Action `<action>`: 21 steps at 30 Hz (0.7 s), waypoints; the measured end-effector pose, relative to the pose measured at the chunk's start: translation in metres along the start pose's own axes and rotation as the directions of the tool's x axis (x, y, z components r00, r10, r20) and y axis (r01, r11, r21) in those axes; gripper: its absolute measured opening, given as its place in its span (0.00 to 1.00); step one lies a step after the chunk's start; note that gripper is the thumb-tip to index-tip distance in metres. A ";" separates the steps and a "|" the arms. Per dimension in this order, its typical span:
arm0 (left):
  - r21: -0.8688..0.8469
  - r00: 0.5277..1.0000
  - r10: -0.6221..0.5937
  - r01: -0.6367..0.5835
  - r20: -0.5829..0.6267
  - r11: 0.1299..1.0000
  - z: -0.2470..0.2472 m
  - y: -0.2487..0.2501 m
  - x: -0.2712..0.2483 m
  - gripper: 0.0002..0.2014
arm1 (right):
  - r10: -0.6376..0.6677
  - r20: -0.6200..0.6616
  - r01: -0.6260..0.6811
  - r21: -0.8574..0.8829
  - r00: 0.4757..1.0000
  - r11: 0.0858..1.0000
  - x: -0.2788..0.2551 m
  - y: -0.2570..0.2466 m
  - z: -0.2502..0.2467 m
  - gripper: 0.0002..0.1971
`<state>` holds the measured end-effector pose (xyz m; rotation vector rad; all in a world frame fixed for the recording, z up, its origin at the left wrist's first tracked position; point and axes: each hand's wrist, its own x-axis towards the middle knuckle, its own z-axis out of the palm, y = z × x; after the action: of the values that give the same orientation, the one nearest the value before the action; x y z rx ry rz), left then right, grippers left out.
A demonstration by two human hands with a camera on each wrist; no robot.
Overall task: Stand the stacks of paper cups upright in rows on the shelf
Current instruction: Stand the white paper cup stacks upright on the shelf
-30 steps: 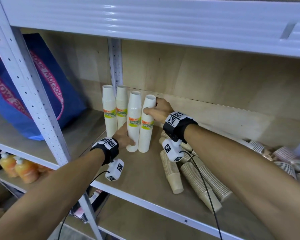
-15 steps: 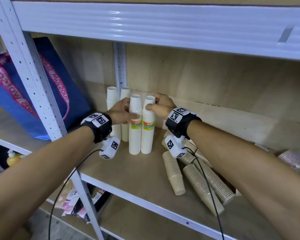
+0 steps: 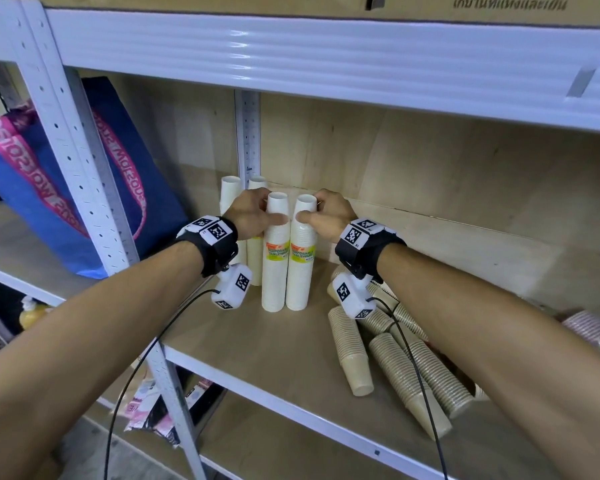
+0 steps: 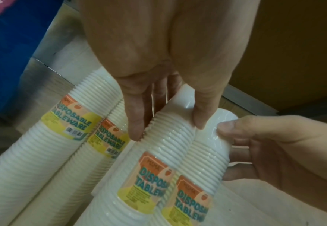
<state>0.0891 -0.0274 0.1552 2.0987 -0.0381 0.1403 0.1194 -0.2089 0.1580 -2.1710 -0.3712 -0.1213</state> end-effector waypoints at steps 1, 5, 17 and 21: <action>-0.004 1.000 0.001 -0.001 -0.001 1.000 -0.001 0.000 0.000 0.23 | 0.000 0.000 0.000 0.003 1.000 1.000 0.001 0.000 0.001 0.14; -0.009 1.000 -0.004 0.004 0.021 1.000 -0.011 0.004 -0.001 0.21 | -0.008 0.003 0.008 0.013 1.000 1.000 0.006 -0.006 0.005 0.14; 0.084 0.998 -0.023 0.027 -0.055 0.996 -0.072 0.002 -0.007 0.24 | -0.066 0.000 0.066 0.029 0.998 0.997 0.023 -0.041 0.039 0.15; 0.052 0.996 -0.024 0.028 -0.090 0.998 -0.081 -0.007 -0.010 0.23 | -0.073 0.009 0.072 0.050 0.997 0.996 0.024 -0.046 0.052 0.14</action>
<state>0.0725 0.0455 0.1887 2.1424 0.0472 0.2215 0.1256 -0.1366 0.1682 -2.1107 -0.4552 -0.1393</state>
